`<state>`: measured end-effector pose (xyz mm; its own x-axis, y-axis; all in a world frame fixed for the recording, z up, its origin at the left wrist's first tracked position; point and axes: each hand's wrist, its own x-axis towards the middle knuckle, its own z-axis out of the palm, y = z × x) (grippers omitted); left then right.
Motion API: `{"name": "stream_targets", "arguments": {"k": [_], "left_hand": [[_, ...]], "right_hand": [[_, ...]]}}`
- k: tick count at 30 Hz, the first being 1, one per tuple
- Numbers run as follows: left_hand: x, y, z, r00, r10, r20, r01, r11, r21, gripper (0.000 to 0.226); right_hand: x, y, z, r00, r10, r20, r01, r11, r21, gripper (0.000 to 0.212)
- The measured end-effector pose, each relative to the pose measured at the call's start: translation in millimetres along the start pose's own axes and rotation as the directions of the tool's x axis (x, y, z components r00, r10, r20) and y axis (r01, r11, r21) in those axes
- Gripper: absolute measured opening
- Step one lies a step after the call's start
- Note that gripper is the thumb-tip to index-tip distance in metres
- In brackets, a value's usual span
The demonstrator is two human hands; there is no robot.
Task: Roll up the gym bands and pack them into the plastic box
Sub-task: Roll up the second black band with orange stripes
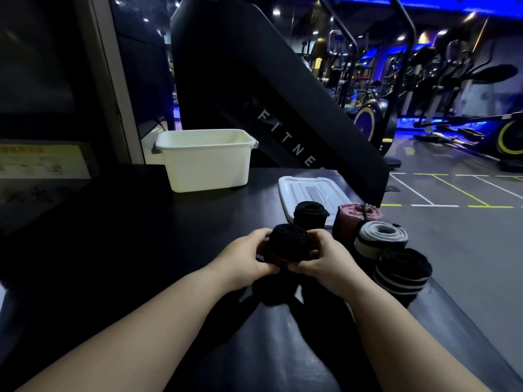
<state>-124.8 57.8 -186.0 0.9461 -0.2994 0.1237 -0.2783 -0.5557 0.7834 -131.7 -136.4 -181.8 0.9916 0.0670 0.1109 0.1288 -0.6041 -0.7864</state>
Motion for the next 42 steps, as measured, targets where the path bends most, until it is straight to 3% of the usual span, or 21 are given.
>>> {"name": "stream_targets", "arguments": {"k": [6, 12, 20, 31, 42], "left_hand": [[23.6, 9.4, 32.9, 0.998, -0.03, -0.054, 0.026, 0.996, -0.081, 0.06], [39.5, 11.2, 55.6, 0.992, -0.054, -0.11, 0.034, 0.985, -0.171, 0.059], [44.2, 10.2, 61.6, 0.987, -0.018, -0.157, -0.001, 0.992, -0.124, 0.053], [44.6, 5.4, 70.9, 0.984, 0.014, -0.175, -0.047, 0.982, -0.184, 0.053], [47.5, 2.4, 74.5, 0.982, -0.029, -0.187, -0.006, 0.983, -0.185, 0.055]], "right_hand": [[-6.8, 22.8, -2.2, 0.976, 0.116, -0.186, -0.09, 0.985, 0.146, 0.046], [-4.8, 31.3, 5.1, 0.94, 0.158, -0.303, -0.087, 0.968, 0.236, 0.042], [-0.7, 35.1, 9.8, 0.923, 0.189, -0.335, -0.099, 0.959, 0.267, 0.042], [-13.2, 30.1, 6.5, 0.914, 0.156, -0.374, -0.084, 0.976, 0.201, 0.045], [-16.3, 25.7, 5.6, 0.909, 0.194, -0.368, -0.14, 0.976, 0.17, 0.049]]}}
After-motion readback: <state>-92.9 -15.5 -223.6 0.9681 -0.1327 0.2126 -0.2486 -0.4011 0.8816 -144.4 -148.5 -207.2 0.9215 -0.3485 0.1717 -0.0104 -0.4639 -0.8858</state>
